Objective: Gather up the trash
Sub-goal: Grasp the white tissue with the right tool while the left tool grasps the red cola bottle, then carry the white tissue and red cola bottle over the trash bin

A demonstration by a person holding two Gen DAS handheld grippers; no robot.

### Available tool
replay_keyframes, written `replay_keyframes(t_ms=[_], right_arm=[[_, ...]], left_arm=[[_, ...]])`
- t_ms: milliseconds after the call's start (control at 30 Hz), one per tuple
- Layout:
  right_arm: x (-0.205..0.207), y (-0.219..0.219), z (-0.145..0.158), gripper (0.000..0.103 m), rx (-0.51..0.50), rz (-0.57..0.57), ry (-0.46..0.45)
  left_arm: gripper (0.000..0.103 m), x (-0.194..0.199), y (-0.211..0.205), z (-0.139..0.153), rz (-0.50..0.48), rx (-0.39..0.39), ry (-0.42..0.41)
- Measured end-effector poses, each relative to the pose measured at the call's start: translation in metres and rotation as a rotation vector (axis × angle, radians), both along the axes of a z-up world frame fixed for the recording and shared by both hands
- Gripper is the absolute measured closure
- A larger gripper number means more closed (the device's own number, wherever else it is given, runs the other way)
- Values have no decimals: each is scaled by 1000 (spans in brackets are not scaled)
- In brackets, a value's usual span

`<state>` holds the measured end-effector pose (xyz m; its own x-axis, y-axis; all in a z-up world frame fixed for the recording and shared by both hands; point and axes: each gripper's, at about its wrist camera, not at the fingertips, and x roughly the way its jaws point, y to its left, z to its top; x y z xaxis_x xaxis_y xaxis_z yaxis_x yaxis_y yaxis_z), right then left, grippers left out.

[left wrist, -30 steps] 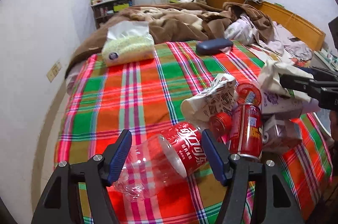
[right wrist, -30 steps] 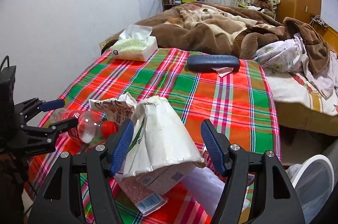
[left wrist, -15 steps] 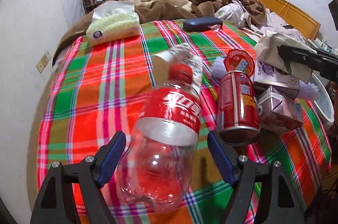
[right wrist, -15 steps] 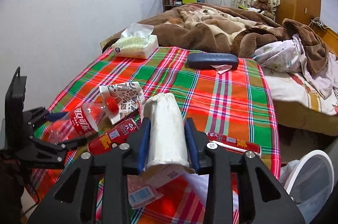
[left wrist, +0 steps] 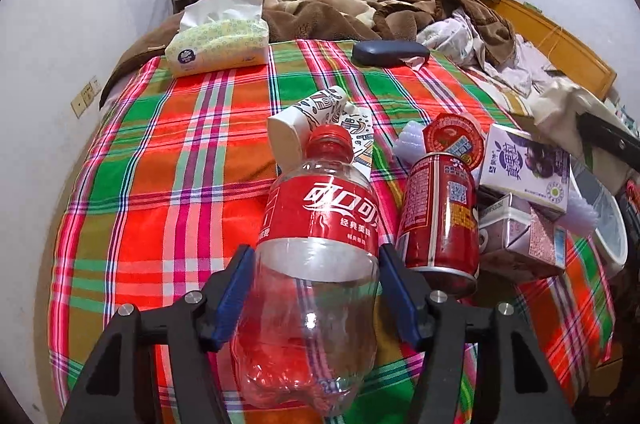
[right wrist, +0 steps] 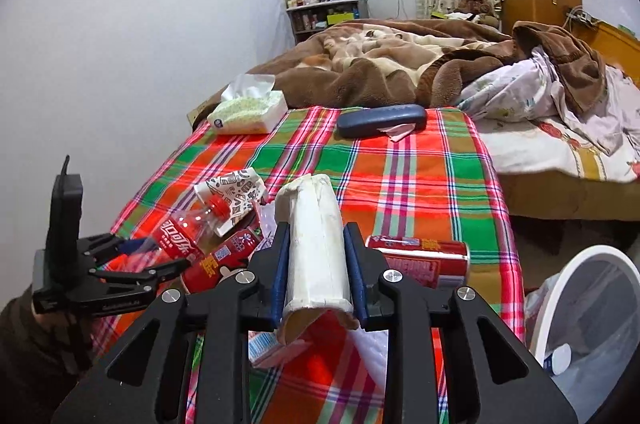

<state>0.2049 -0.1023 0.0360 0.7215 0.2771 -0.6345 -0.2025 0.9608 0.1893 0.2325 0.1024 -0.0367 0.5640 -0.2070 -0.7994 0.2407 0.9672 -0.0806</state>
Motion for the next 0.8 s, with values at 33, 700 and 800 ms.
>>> replay_keyframes(t_ms=[33, 700, 800], right_arm=[[-1, -2, 0, 76, 4, -3, -2], [-25, -43, 5, 76, 85, -76, -58], [-30, -51, 6, 76, 91, -91, -67]], left_arm=[[40, 0, 0, 0, 8, 2, -2], [40, -58, -30, 62, 11, -77, -151], [40, -66, -45, 73, -12, -84, -176]])
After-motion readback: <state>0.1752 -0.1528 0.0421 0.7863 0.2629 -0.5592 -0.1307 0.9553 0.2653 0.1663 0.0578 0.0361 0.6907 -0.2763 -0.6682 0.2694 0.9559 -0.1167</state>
